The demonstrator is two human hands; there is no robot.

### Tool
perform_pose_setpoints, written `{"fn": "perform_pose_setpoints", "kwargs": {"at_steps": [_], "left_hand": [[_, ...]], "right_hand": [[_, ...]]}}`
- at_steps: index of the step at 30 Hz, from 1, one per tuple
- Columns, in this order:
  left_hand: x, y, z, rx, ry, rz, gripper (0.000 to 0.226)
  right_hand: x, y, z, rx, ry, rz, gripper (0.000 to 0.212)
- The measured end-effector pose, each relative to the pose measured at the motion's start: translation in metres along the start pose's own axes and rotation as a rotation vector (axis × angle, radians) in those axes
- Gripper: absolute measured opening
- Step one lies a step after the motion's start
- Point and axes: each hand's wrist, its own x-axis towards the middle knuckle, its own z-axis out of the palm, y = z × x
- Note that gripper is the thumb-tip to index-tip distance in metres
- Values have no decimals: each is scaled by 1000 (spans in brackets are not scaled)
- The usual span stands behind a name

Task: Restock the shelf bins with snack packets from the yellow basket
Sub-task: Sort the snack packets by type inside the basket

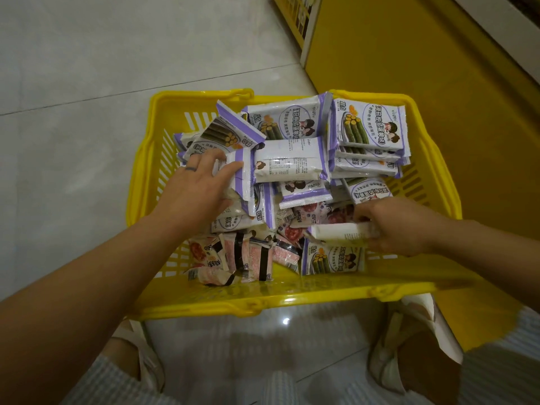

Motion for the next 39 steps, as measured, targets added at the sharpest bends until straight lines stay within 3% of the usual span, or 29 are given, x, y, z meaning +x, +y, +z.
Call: {"fn": "perform_pose_setpoints", "kwargs": {"at_steps": [3,8,12,18,22,27,32,36,39], "left_hand": [[1,0,0,-4,-7,-7,77],[0,-2,3,-10,-4,2,77],[1,-2,3,-4,-7,1,77],[1,-2,3,-1,-4,1,77],[2,-1,2,-5,-10,-1,76],[0,-1,2,-1,-8,4,77],[0,0,1,4,-15,-7,75],[0,0,2,3,-10,-7,74],[0,0,2,6,-5,-4,75]], "right_hand": [[6,0,7,127,-133,52,41],[3,12,13,238,-169,39,35],[4,7,17,182,-255,32,44],[8,6,12,63,-122,52,32],[9,0,15,163,-251,-33,34],[21,-12,50,-6,-316,-66,51],[43,-18,58,114,-383,-64,84],[61,-29,65,80,-421,-70,88],[61,-29,66,-45,-354,-89,74]]}}
